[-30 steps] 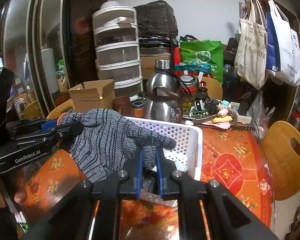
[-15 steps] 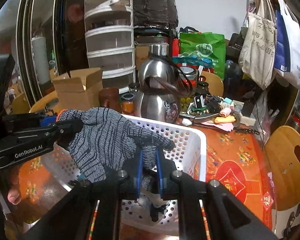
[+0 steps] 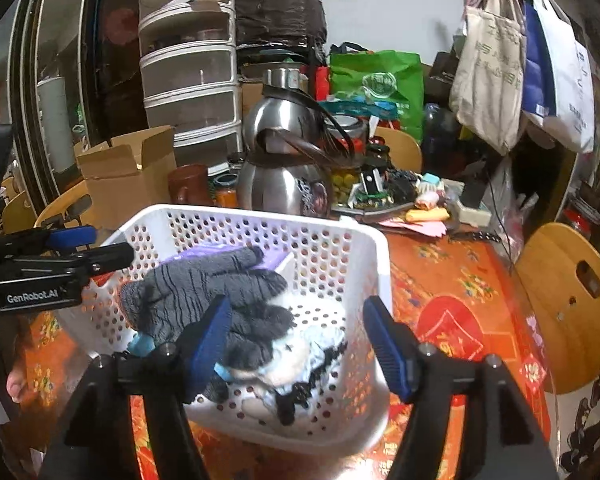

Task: Organize soft objects
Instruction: 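Move both grippers to the clear plastic bag on the table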

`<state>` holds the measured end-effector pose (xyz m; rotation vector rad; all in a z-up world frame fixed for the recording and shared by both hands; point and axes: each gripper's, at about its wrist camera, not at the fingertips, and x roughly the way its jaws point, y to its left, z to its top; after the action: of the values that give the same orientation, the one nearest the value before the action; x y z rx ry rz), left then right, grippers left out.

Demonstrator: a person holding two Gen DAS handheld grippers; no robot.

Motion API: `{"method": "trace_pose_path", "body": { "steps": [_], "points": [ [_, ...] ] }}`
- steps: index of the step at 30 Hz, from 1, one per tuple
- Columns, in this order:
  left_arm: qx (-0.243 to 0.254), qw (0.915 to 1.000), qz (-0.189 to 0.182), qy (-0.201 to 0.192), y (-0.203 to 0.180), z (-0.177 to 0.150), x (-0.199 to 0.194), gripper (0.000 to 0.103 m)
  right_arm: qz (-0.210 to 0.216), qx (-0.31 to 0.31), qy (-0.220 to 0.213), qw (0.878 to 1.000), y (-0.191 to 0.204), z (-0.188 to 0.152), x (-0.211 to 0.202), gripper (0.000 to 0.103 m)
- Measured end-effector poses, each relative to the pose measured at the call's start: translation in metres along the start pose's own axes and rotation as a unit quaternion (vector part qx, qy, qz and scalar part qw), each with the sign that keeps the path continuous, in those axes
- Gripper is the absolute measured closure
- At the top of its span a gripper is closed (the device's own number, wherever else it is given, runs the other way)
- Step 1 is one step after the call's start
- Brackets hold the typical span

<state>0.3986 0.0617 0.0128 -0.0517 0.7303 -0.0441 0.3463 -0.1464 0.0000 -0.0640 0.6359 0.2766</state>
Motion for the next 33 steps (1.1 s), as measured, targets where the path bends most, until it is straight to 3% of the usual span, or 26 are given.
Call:
{"method": "trace_pose_path", "body": {
  "steps": [8,14,25,29,33],
  "points": [
    [-0.004,0.9999,0.006,-0.009,0.005,-0.034,-0.041,0.026,0.003,0.010,0.001,1.000,-0.007,-0.020,-0.017,0.035],
    [-0.013,0.9998,0.013,-0.004,0.011,-0.079,-0.081,0.026,0.016,0.028,-0.005,0.999,-0.011,-0.049,-0.053,0.034],
    [-0.026,0.9995,0.013,0.015,0.038,-0.208,-0.142,0.026,0.042,0.004,0.039,0.998,0.027,-0.169,-0.110,0.028],
    [-0.031,0.9990,0.007,0.032,0.047,-0.261,-0.155,0.026,0.053,-0.003,0.042,0.998,0.042,-0.198,-0.124,0.028],
    [-0.034,0.9992,0.004,0.022,0.051,-0.287,-0.169,0.026,0.063,0.007,0.041,0.997,0.048,-0.218,-0.128,0.028]
  ]
}}
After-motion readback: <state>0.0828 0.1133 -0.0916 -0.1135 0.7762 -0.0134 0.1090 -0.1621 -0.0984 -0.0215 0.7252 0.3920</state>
